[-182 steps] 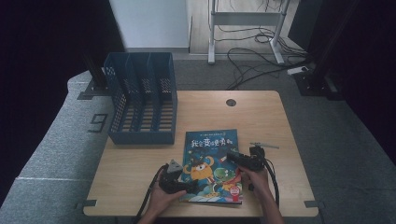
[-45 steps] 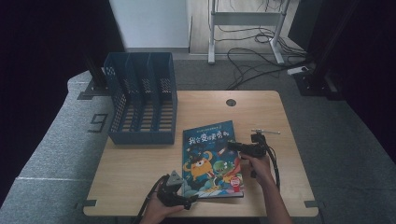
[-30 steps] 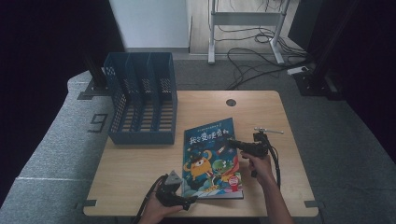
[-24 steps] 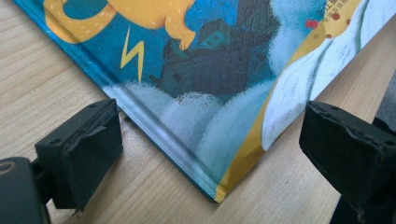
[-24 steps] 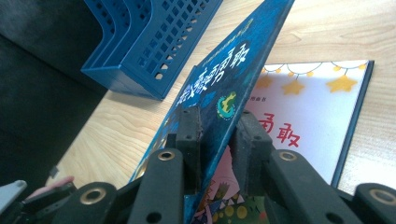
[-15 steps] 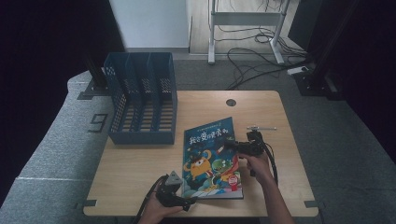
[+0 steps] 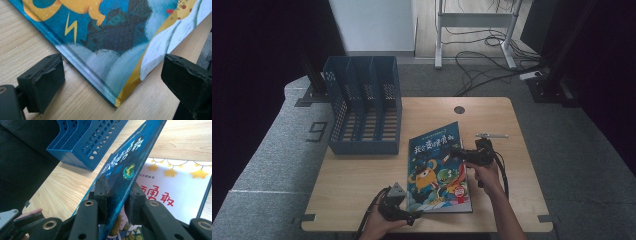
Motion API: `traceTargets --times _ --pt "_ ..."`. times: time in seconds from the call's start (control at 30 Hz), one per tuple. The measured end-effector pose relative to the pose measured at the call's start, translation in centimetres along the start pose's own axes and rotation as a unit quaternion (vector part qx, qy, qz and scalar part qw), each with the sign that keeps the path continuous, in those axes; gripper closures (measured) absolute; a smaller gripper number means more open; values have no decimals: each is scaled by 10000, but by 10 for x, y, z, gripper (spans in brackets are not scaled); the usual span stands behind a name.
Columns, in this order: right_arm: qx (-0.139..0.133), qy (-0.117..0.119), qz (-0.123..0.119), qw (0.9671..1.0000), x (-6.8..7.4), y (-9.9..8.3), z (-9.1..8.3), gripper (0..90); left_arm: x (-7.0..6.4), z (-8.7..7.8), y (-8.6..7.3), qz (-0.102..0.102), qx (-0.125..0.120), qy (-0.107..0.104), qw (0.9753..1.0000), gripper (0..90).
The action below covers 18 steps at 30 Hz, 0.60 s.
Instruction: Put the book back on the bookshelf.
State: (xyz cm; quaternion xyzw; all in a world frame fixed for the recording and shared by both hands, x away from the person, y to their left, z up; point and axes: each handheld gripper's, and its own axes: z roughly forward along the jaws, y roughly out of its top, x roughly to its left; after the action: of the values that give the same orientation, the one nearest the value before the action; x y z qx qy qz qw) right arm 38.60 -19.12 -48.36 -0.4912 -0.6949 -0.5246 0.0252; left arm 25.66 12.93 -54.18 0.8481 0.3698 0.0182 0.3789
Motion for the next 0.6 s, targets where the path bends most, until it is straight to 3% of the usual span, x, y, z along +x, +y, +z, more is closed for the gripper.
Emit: traceTargets --times 0.1,0.2,0.43,0.6 --pt "-5 4 6 10000 0 0 0 736 -2 0 0 79 71 22 9999 51" --pt "-13 -6 11 10000 0 0 0 736 -6 2 1 171 101 171 9997 59" --pt "-70 -33 -110 9999 4 1 -1 735 -6 2 0 145 63 233 9996 59" --pt "-160 -139 -163 9996 8 3 -5 735 -5 4 1 33 -31 390 9992 61"
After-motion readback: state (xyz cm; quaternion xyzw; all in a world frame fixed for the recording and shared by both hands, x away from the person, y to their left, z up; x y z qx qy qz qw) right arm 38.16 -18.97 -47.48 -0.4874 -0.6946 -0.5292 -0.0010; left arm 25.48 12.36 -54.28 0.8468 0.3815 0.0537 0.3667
